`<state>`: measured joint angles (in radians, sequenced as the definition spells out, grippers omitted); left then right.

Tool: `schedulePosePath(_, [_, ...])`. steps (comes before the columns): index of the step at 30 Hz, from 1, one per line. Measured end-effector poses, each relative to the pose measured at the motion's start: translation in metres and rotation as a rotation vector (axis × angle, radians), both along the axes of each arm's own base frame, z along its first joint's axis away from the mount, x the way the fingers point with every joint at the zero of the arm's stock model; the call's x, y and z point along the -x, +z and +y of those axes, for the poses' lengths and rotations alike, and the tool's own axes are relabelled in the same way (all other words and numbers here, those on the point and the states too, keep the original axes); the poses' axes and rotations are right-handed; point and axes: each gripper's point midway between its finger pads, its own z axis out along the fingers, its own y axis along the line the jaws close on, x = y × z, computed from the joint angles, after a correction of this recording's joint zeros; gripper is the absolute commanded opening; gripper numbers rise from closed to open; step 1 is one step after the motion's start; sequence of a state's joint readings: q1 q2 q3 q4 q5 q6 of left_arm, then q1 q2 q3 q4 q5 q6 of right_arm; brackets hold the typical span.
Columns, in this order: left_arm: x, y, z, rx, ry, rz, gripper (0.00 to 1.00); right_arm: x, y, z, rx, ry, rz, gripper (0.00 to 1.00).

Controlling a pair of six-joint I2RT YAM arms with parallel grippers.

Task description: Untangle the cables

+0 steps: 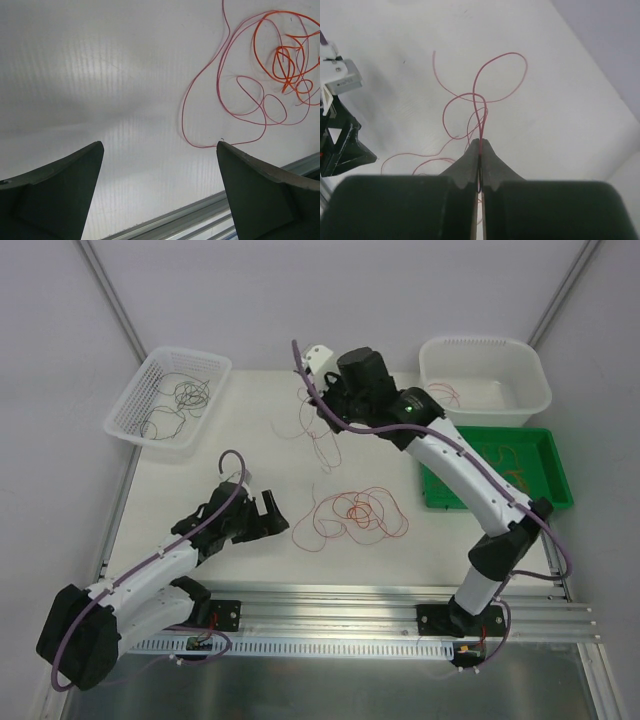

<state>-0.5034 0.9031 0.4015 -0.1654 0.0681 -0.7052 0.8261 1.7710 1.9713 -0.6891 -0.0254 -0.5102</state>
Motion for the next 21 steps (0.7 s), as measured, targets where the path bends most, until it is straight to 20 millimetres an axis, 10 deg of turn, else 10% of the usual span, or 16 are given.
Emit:
schedulePosePath(7, [-0.013,0.013,-0.021,0.010,-0.046,-0.008,0.97,-0.013,0.080,-0.067,-0.082,-0.173,-0.154,0.01])
schedulePosePath(21, [-0.087,0.104,-0.037,0.051,-0.100,-0.053,0.99,-0.074,0.103,-0.185,-0.128,-0.493,-0.186,0.01])
